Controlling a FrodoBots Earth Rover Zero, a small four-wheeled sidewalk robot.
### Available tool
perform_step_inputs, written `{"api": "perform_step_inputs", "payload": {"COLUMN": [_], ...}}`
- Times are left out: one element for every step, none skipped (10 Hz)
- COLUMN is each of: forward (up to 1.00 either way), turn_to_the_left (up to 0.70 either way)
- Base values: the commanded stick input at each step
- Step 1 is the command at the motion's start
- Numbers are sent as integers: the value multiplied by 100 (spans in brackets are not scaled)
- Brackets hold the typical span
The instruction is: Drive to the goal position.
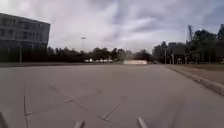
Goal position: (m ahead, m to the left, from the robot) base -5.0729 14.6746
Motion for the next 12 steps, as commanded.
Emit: {"api": "perform_step_inputs", "payload": {"forward": [100, 90, 18, 0, 0, 0, 0, 0, 0, 0, 0, 0], "turn_to_the_left": [27, 29, 42, 45, 45, 45, 45, 45, 45, 45, 45, 45]}}
